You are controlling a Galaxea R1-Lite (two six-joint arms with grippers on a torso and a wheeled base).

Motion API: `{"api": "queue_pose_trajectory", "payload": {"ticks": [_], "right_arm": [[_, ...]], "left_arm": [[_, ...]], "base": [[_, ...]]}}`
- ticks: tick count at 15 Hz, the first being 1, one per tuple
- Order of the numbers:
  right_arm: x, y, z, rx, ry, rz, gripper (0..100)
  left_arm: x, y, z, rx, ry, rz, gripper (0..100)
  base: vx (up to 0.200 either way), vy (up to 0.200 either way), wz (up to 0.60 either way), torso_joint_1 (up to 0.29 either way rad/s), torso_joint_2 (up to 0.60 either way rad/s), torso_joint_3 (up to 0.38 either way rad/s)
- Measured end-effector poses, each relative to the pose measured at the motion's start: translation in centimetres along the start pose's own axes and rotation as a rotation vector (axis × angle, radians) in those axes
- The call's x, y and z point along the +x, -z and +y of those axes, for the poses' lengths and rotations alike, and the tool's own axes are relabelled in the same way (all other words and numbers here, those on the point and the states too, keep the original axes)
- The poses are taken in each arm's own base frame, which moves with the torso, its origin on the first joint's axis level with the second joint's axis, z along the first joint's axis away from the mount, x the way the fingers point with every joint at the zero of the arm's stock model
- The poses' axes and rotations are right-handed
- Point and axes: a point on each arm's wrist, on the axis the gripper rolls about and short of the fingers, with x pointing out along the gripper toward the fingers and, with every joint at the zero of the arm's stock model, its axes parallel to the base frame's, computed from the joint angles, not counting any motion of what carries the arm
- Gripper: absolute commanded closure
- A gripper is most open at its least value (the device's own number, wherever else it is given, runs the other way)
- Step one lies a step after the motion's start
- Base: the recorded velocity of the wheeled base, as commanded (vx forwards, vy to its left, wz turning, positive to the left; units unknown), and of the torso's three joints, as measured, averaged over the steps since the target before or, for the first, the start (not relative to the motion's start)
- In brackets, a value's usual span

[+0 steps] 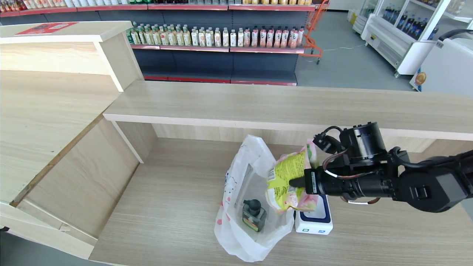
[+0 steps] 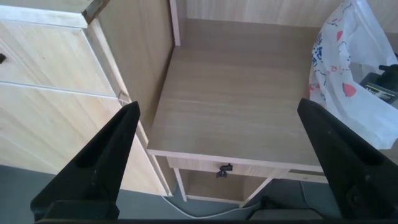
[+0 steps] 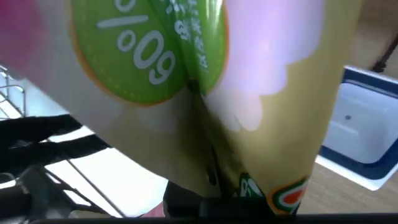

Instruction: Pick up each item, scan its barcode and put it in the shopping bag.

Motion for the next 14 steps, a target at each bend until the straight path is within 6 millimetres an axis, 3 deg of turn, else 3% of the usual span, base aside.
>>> {"api": "queue_pose_trajectory", "payload": {"ticks": [5,11,12,14], "right_arm": [[4.1,0.7,-1.4,-0.214,0.005,-0.042,100],[8.3,2.3,-2.3,-0.291,-0.026,-0.063,100],[8.7,2.5,-2.3,-0.29,-0.03,-0.056,0],[9.1,2.5,-2.3,-0.26,-0.062,-0.061,0]], "left_arm": [[0.0,0.0,0.0,0.0,0.0,0.0,0],[0.0,0.0,0.0,0.0,-0.001,0.0,0],[0.0,0.0,0.0,0.0,0.0,0.0,0],[0.0,0.0,0.0,0.0,0.0,0.0,0]], "base": [[0.0,0.0,0.0,0.0,0.0,0.0],[0.0,0.0,0.0,0.0,0.0,0.0],[0.0,0.0,0.0,0.0,0.0,0.0],[0.0,0.0,0.0,0.0,0.0,0.0]]}}
